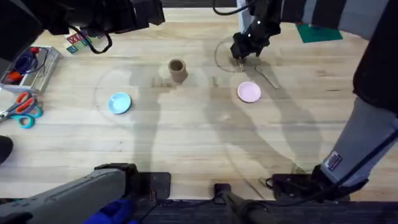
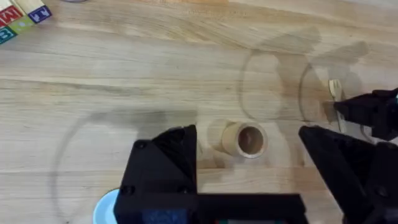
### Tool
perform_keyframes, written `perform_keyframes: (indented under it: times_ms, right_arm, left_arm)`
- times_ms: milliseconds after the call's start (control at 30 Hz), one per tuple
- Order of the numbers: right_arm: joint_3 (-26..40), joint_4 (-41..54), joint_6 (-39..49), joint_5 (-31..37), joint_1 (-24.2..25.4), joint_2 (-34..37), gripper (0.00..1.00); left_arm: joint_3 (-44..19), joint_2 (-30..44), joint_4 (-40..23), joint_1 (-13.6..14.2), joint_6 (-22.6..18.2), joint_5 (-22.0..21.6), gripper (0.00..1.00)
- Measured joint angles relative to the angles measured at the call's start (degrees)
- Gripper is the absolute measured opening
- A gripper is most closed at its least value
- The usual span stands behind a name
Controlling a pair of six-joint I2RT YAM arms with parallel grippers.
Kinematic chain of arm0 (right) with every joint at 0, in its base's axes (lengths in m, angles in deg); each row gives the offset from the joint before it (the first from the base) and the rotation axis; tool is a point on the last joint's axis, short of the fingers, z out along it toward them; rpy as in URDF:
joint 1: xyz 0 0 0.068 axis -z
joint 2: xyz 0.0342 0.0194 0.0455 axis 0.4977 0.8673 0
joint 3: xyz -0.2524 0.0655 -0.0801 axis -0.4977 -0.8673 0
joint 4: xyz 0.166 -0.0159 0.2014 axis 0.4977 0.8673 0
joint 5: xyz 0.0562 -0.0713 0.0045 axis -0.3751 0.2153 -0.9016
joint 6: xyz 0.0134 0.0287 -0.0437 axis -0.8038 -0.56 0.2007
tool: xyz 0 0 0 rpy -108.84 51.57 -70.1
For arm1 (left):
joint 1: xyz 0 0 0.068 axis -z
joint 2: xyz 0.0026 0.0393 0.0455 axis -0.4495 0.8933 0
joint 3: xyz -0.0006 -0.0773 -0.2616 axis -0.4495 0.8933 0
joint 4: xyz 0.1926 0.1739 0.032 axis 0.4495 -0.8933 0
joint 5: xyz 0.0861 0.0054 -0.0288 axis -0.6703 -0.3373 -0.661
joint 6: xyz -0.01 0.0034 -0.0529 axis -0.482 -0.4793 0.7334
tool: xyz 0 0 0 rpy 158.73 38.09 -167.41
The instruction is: Pick up a utensil and set it on the pink plate, then put the other utensil in the container.
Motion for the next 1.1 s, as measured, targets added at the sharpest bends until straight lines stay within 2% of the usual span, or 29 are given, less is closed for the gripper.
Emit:
perform_keyframes:
  times_ms: [200,333,600,833,1100]
  right_arm:
    - [0.5,2.3,0.6,-0.4,-0.1,-0.1,0.027]
    - [0.6,7.5,3.4,-0.9,-0.2,-1.4,0.028]
    - [2.4,18.4,13.9,-1.1,-0.3,-11.5,0.029]
    - [2.7,24.2,16.0,-1.1,-0.3,-16.8,0.030]
    - [2.7,25.7,16.4,-1.1,-0.3,-21.8,0.032]
  left_arm:
    - [0.0,0.0,0.0,0.0,0.0,0.0,0.993]
    - [0.0,0.0,0.0,0.0,0.0,0.0,0.993]
    - [0.0,0.0,0.0,0.0,0.0,0.0,0.993]
    - [0.0,0.0,0.0,0.0,0.0,0.0,0.993]
    - [0.0,0.0,0.0,0.0,0.0,0.0,0.993]
